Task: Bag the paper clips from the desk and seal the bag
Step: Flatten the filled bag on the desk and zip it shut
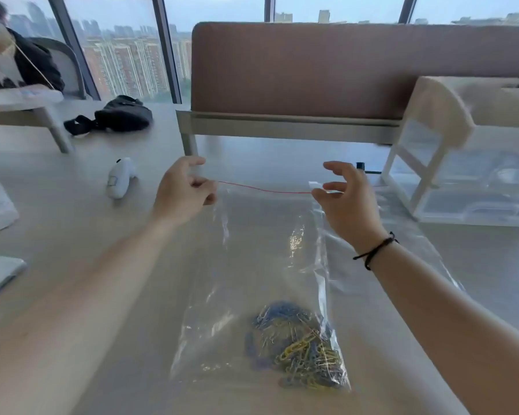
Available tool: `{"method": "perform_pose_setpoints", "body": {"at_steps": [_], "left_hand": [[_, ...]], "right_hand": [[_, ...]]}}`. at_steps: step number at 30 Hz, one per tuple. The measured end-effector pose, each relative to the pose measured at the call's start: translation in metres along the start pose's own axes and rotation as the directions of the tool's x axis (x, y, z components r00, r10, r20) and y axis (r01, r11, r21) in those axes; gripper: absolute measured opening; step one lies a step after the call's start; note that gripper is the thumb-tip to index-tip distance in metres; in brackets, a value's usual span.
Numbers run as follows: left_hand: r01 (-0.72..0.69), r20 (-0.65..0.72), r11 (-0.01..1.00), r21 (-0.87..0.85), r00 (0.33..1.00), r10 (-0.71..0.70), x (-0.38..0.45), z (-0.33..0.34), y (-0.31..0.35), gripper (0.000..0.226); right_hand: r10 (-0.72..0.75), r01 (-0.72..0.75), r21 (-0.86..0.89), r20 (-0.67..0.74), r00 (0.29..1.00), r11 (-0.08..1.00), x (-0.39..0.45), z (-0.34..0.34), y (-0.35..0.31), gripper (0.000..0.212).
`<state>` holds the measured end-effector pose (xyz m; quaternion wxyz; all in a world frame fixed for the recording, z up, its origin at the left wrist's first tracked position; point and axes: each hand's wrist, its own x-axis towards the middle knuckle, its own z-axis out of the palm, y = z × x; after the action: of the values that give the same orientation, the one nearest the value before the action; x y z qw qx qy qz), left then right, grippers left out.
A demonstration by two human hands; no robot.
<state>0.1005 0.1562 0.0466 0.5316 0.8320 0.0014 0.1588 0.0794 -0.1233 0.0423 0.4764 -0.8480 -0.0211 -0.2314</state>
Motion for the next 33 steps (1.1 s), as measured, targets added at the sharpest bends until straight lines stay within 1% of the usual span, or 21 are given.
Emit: {"method": "perform_pose_setpoints", "body": {"at_steps": [2, 4, 5, 6, 7, 8, 9, 10, 11, 12, 13, 15, 18, 19, 22, 25, 28, 30, 32, 33], "left_hand": [[-0.036, -0.097, 0.997, 0.065, 0.994, 0.042, -0.007, -0.002, -0.008, 0.037], [-0.098, -0.156, 0.986, 0.132, 0.981, 0.119, -0.026, -0.007, -0.007, 0.035], [-0.140, -0.144, 0.978, 0.153, 0.976, 0.162, -0.038, -0.009, -0.006, 0.033], [-0.189, -0.090, 0.967, 0.172, 0.974, 0.206, -0.053, -0.008, -0.003, 0.030], [-0.240, 0.002, 0.949, 0.205, 0.970, 0.245, -0.068, -0.006, -0.001, 0.028], [-0.298, 0.134, 0.922, 0.246, 0.953, 0.272, -0.084, -0.004, 0.001, 0.030], [-0.358, 0.291, 0.890, 0.283, 0.916, 0.276, -0.099, 0.001, 0.003, 0.035], [-0.406, 0.441, 0.859, 0.312, 0.863, 0.248, -0.111, 0.005, 0.002, 0.042], [-0.439, 0.556, 0.829, 0.347, 0.808, 0.195, -0.120, 0.011, 0.000, 0.049], [-0.453, 0.627, 0.796, 0.400, 0.769, 0.123, -0.127, 0.015, -0.004, 0.057], [-0.465, 0.660, 0.753, 0.465, 0.749, 0.055, -0.132, 0.017, -0.009, 0.066], [-0.494, 0.664, 0.665, 0.560, 0.748, -0.004, -0.136, 0.016, -0.016, 0.080], [-0.518, 0.647, 0.587, 0.623, 0.762, -0.015, -0.137, 0.007, -0.024, 0.097], [-0.518, 0.642, 0.574, 0.634, 0.767, -0.017, -0.137, 0.003, -0.027, 0.098], [-0.496, 0.624, 0.578, 0.648, 0.781, -0.029, -0.138, -0.008, -0.032, 0.091], [-0.469, 0.602, 0.576, 0.669, 0.797, -0.051, -0.138, -0.021, -0.036, 0.097], [-0.424, 0.574, 0.610, 0.669, 0.817, -0.061, -0.139, -0.035, -0.039, 0.098], [-0.371, 0.558, 0.691, 0.620, 0.828, -0.057, -0.143, -0.041, -0.037, 0.089], [-0.316, 0.554, 0.787, 0.530, 0.832, -0.040, -0.149, -0.042, -0.031, 0.081], [-0.304, 0.561, 0.816, 0.491, 0.828, -0.029, -0.154, -0.041, -0.027, 0.079]], "right_hand": [[-0.076, 0.076, -0.029, 0.006, 0.997, 0.997, -0.026, -0.001, 0.003, 0.040], [-0.161, 0.170, -0.101, 0.090, 0.983, 0.980, -0.056, -0.002, 0.005, 0.036], [-0.197, 0.218, -0.143, 0.145, 0.970, 0.965, -0.068, -0.003, 0.004, 0.032], [-0.230, 0.266, -0.177, 0.200, 0.953, 0.948, -0.078, -0.002, 0.002, 0.028], [-0.261, 0.316, -0.203, 0.253, 0.931, 0.927, -0.086, -0.002, -0.001, 0.024], [-0.283, 0.359, -0.225, 0.307, 0.908, 0.906, -0.093, 0.000, -0.005, 0.023], [-0.293, 0.393, -0.242, 0.364, 0.884, 0.887, -0.098, 0.002, -0.010, 0.025], [-0.288, 0.418, -0.253, 0.426, 0.858, 0.873, -0.103, 0.004, -0.014, 0.029], [-0.275, 0.438, -0.257, 0.489, 0.828, 0.862, -0.107, 0.007, -0.016, 0.032], [-0.263, 0.454, -0.250, 0.547, 0.795, 0.855, -0.111, 0.011, -0.017, 0.035], [-0.252, 0.461, -0.229, 0.594, 0.764, 0.857, -0.114, 0.013, -0.018, 0.038], [-0.226, 0.451, -0.178, 0.673, 0.705, 0.875, -0.116, 0.016, -0.020, 0.046], [-0.173, 0.426, -0.149, 0.760, 0.627, 0.892, -0.120, 0.014, -0.022, 0.062], [-0.164, 0.423, -0.143, 0.776, 0.609, 0.895, -0.122, 0.014, -0.023, 0.066], [-0.147, 0.437, -0.149, 0.806, 0.573, 0.887, -0.127, 0.019, -0.029, 0.075], [-0.131, 0.465, -0.174, 0.823, 0.552, 0.868, -0.132, 0.032, -0.037, 0.077], [-0.135, 0.468, -0.162, 0.831, 0.540, 0.869, -0.135, 0.042, -0.045, 0.077], [-0.122, 0.453, -0.152, 0.845, 0.520, 0.879, -0.135, 0.041, -0.046, 0.076], [-0.110, 0.447, -0.151, 0.856, 0.506, 0.882, -0.133, 0.032, -0.042, 0.076], [-0.108, 0.459, -0.158, 0.858, 0.502, 0.874, -0.132, 0.027, -0.039, 0.077]]}}
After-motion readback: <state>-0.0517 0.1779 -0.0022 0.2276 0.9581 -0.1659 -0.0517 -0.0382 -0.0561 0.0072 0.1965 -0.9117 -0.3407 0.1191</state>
